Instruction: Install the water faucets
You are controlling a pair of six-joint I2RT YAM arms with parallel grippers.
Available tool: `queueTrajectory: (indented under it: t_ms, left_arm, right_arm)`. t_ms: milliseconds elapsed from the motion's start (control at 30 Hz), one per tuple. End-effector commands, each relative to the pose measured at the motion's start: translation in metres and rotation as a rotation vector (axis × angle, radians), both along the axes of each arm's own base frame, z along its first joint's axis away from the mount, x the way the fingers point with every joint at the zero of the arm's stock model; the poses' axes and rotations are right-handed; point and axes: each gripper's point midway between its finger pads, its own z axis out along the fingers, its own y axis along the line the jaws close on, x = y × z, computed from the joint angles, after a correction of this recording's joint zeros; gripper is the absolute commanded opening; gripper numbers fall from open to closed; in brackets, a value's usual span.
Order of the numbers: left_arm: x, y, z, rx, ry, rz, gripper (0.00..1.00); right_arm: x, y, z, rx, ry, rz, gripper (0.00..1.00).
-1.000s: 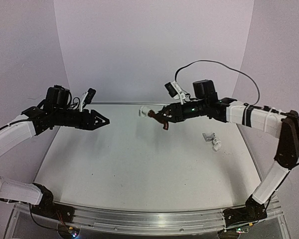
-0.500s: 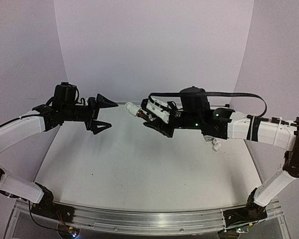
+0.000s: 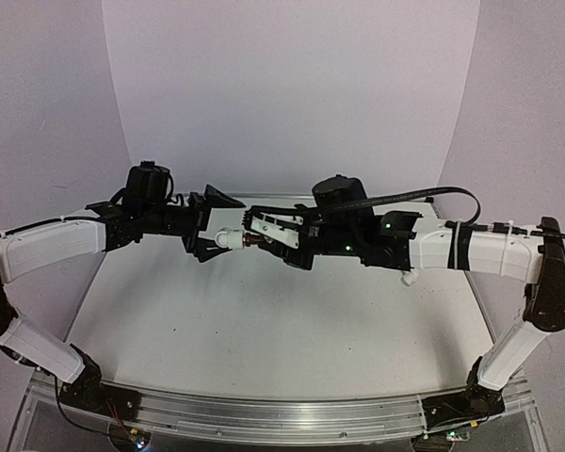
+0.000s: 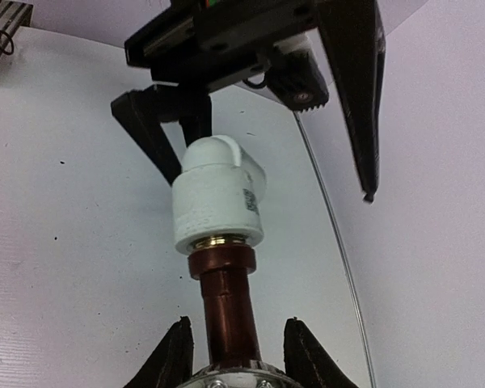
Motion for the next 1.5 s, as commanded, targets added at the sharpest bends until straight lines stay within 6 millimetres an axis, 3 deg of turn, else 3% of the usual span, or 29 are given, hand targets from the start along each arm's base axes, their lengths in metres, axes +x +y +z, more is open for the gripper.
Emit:
queueTrajectory:
  t_ms: [0, 167, 233, 400, 500, 700, 767, 867, 967, 1033, 1067, 1200, 1300, 1367, 1467]
  left_arm:
    - [0.01, -0.012, 0.021, -0.032, -0.066, -0.004, 0.95]
    - [0.011, -0.018, 0.026, -0.027, -0.099, -0.015, 0.73]
    - [0.012, -0.016, 0.026, -0.018, -0.117, -0.002, 0.62]
    - [0.014, -0.006, 0.033, 0.009, -0.207, 0.035, 0.44]
    - [0.016, -0.002, 0.043, 0.026, -0.294, 0.044, 0.31]
    - [0.022, 0.008, 0.064, 0.051, -0.477, 0.076, 0.08]
    - [0.023, 0.009, 0.072, 0.07, -0.555, 0.063, 0.03]
    - [0.019, 0.004, 0.083, 0.097, -0.693, -0.015, 0.0]
    - [0.004, -0.009, 0.091, 0.092, -0.848, -0.166, 0.0]
    - [-0.004, -0.013, 0.09, 0.078, -0.891, -0.24, 0.0]
    - [-0.006, -0.013, 0.088, 0.071, -0.889, -0.261, 0.0]
    - [0.005, 0.0, 0.075, 0.063, -0.757, -0.236, 0.0]
    - [0.012, 0.01, 0.068, 0.082, -0.644, -0.175, 0.0]
    - [0.013, 0.015, 0.067, 0.086, -0.587, -0.143, 0.0]
    - [0.018, 0.023, 0.06, 0.126, -0.471, -0.088, 0.0]
  right_arm:
    - [0.009, 0.009, 0.045, 0.103, -0.075, -0.028, 0.0]
    - [0.013, 0.009, 0.041, 0.1, -0.069, -0.058, 0.0]
    - [0.015, 0.01, 0.041, 0.107, -0.055, -0.072, 0.0]
    - [0.017, 0.014, 0.04, 0.141, 0.028, -0.102, 0.0]
    - [0.016, 0.02, 0.037, 0.157, 0.132, -0.119, 0.0]
    - [-0.005, 0.038, 0.031, 0.226, 0.443, -0.089, 0.0]
    - [-0.017, 0.043, 0.035, 0.266, 0.599, -0.035, 0.0]
    - [-0.029, 0.037, 0.051, 0.347, 0.982, 0.116, 0.01]
    - [-0.022, 0.023, 0.066, 0.405, 1.505, 0.29, 0.11]
    - [-0.015, 0.019, 0.063, 0.401, 1.735, 0.293, 0.22]
    - [-0.008, 0.016, 0.057, 0.42, 1.765, 0.274, 0.32]
    - [0.041, -0.012, 0.029, 0.58, 1.775, 0.064, 0.59]
    - [0.067, -0.036, 0.016, 0.658, 1.594, -0.069, 0.75]
    - [0.073, -0.045, 0.009, 0.639, 1.461, -0.139, 0.81]
    - [0.071, -0.058, 0.025, 0.632, 1.237, -0.148, 0.86]
